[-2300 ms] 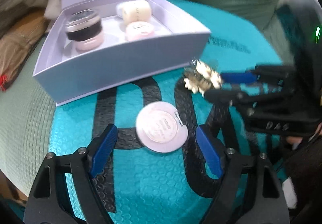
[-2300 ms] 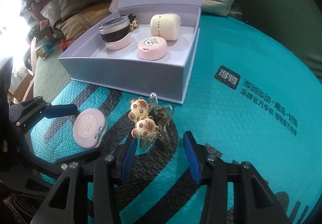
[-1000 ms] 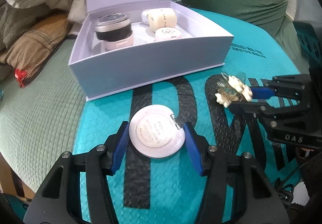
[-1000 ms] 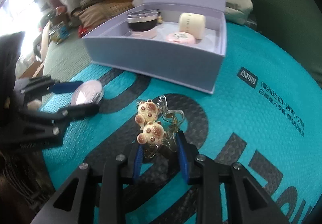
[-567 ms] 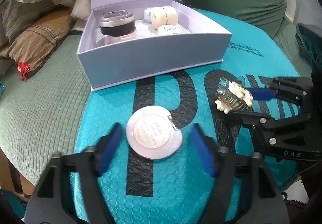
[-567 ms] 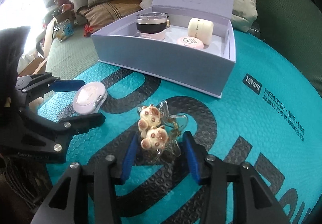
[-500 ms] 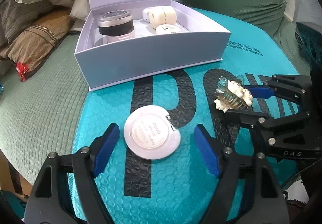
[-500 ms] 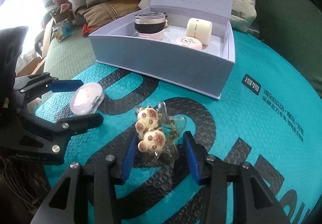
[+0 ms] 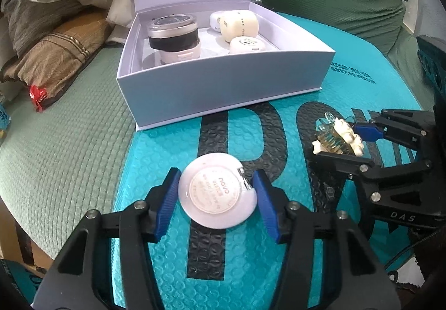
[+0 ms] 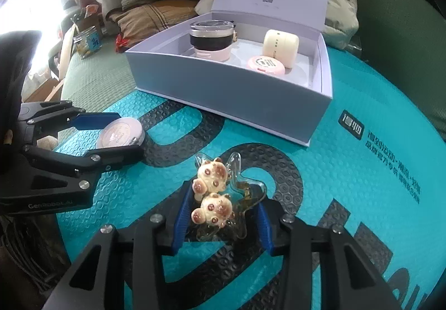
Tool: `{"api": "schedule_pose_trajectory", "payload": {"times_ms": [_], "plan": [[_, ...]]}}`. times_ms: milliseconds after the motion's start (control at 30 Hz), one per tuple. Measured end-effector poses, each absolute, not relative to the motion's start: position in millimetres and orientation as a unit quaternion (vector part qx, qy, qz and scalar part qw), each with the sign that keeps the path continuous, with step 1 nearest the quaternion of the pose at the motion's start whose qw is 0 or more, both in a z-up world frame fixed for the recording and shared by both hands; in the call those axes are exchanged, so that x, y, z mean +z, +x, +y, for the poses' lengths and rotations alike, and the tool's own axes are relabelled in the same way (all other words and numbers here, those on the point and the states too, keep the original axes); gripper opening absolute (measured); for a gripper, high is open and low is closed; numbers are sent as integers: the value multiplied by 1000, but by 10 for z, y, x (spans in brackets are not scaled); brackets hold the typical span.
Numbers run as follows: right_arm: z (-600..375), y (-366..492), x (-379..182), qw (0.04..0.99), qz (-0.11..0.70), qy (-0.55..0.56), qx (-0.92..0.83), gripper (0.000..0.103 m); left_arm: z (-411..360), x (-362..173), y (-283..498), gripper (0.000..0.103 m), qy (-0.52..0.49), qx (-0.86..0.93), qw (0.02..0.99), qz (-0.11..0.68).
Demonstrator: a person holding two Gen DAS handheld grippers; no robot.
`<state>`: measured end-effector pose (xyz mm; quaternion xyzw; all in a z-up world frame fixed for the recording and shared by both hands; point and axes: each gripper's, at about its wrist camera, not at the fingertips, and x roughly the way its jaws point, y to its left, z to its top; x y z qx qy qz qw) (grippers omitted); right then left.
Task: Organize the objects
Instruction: 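Lift and carry the compact into the box while the right tool carries the bear clip in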
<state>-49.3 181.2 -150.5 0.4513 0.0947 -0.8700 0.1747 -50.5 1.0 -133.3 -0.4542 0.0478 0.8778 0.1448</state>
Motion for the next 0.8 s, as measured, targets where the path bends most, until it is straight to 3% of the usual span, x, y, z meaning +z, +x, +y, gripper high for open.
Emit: {"api": "schedule_pose_trajectory", "payload": {"times_ms": [800], "plan": [[1658,-310,-862,196,98,429,-876,43,-112,-754,-363,52,-437,886,154,29]]}}
